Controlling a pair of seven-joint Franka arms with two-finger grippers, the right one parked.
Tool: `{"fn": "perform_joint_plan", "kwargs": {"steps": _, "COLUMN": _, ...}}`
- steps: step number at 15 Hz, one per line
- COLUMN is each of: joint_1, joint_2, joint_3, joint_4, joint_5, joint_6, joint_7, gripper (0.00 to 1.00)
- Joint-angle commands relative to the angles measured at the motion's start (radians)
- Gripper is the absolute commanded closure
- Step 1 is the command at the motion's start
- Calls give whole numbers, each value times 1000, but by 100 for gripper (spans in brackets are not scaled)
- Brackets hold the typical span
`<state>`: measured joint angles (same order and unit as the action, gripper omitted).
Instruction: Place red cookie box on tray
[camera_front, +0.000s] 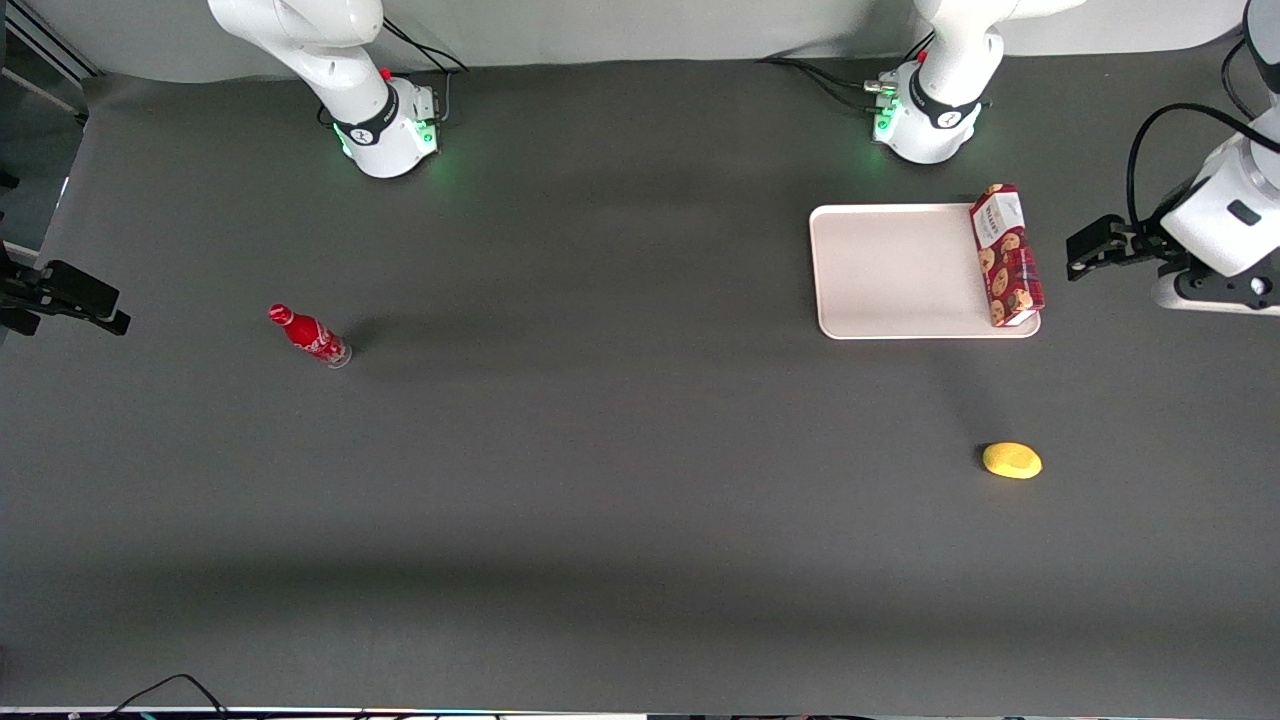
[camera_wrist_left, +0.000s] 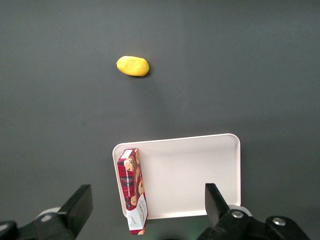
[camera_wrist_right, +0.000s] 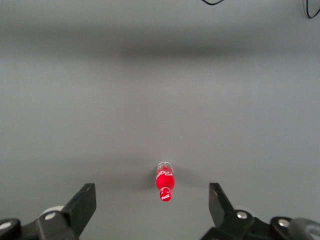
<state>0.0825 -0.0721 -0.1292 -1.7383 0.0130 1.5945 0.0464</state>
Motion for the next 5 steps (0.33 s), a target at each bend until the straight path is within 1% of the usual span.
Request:
{"fn": "perform_joint_plan", "kwargs": {"steps": 1, "joint_1": -20, "joint_2": -12, "joint_3": 13, "joint_4": -7, "joint_5": -15, "joint_6": -2, "joint_7": -19, "gripper": 0}}
{"fn": "perform_joint_plan", "kwargs": {"steps": 3, "joint_1": -18, "joint_2": -8, "joint_3": 16, "joint_4": -6, "joint_5": -45, "joint_6": -1, "joint_7": -19, "gripper": 0}}
{"fn": "perform_joint_plan", "kwargs": {"steps": 5, "joint_1": -20, "joint_2": -6, "joint_3": 14, "joint_4": -6, "joint_5": -44, "joint_6": -1, "joint_7": -22, "gripper": 0}}
